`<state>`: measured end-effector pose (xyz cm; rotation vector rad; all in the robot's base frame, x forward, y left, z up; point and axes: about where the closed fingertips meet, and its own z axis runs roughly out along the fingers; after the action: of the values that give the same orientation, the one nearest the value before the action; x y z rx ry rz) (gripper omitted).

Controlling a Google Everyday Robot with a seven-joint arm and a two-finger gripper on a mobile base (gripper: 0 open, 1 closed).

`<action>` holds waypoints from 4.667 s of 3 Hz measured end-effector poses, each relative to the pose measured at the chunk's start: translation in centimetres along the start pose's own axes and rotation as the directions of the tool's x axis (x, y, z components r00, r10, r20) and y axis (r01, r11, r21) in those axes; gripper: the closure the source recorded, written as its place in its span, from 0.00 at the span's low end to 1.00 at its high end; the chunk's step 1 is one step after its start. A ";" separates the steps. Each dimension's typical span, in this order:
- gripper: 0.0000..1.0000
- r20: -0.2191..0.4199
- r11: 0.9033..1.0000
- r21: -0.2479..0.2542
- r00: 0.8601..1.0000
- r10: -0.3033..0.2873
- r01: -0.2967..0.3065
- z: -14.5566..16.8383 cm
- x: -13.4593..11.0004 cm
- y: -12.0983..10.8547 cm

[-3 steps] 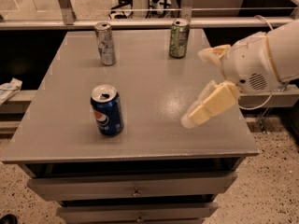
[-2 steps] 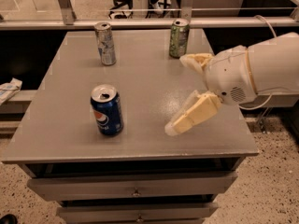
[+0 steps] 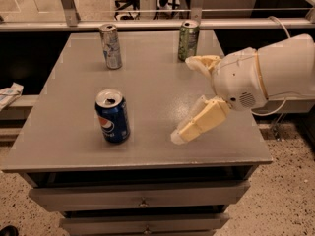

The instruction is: Move pepsi can near redbull can

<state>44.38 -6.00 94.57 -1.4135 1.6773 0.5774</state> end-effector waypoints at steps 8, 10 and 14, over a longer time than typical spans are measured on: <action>0.15 0.332 0.989 -0.147 0.941 0.059 -0.011 17.1 -2.7 2.6; 0.69 0.344 0.992 -0.127 0.937 0.054 -0.011 18.0 -3.7 -0.1; 1.00 0.335 0.994 0.095 0.942 0.014 -0.048 20.3 -4.2 -17.8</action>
Offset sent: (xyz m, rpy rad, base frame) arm 0.0109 0.0481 -0.0593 0.1845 -0.0014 0.0479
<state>67.54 7.77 90.14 -1.1445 1.4372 0.6976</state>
